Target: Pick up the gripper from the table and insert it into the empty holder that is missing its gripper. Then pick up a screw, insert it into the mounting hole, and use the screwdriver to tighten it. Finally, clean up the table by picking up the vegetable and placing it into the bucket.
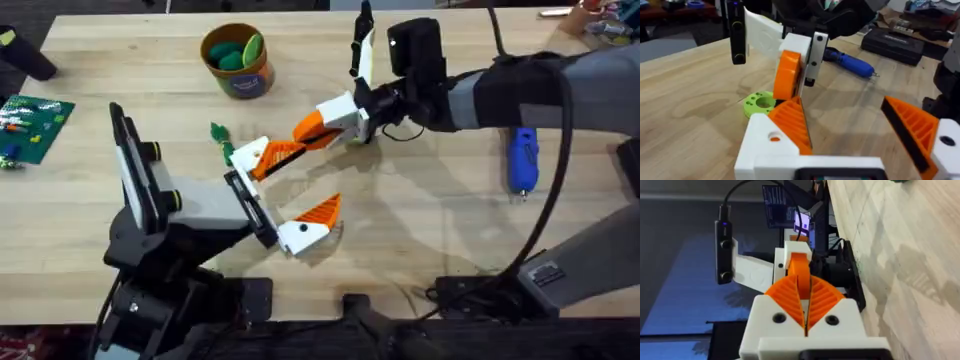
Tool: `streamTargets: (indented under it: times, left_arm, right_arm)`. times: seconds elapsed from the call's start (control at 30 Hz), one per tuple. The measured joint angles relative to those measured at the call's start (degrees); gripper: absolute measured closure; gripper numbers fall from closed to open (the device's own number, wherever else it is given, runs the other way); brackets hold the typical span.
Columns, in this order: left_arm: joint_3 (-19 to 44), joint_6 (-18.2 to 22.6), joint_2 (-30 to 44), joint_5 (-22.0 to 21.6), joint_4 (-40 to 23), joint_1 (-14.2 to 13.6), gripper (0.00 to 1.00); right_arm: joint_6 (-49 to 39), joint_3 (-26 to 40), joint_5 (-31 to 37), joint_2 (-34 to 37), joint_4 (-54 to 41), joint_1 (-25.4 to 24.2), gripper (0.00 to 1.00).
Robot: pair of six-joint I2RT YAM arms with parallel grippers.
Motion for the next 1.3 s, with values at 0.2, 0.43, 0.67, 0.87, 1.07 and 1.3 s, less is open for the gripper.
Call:
streamTargets:
  times: [0.2, 0.43, 0.67, 0.87, 1.07, 1.3]
  left_arm:
    - [0.02, 0.07, 0.00, -0.05, 0.08, 0.08, 0.014]
    - [0.00, 0.32, 0.00, 1.76, 0.06, -0.31, 0.015]
    - [0.02, 0.47, 0.00, 1.79, 0.05, -0.31, 0.015]
    - [0.02, 0.47, 0.02, 1.80, 0.04, -0.31, 0.015]
    - [0.02, 0.47, 0.02, 1.80, 0.06, -0.31, 0.015]
    - [0.02, 0.47, 0.00, 1.80, 0.04, -0.31, 0.014]
  right_arm:
    - [1.28, 0.05, 0.32, -0.01, -0.21, 0.31, 0.808]
    - [1.66, 0.04, 1.01, 0.01, -0.47, 1.56, 0.393]
    - [1.67, 0.04, -0.13, -0.01, -0.45, 0.24, 0.262]
    - [1.32, -0.06, -1.68, -0.01, -0.45, 0.20, 0.241]
    - [0.37, -1.05, -4.24, -0.01, -0.44, 0.20, 0.289]
    - [-0.69, -2.74, -5.54, -0.01, -0.48, 0.27, 0.304]
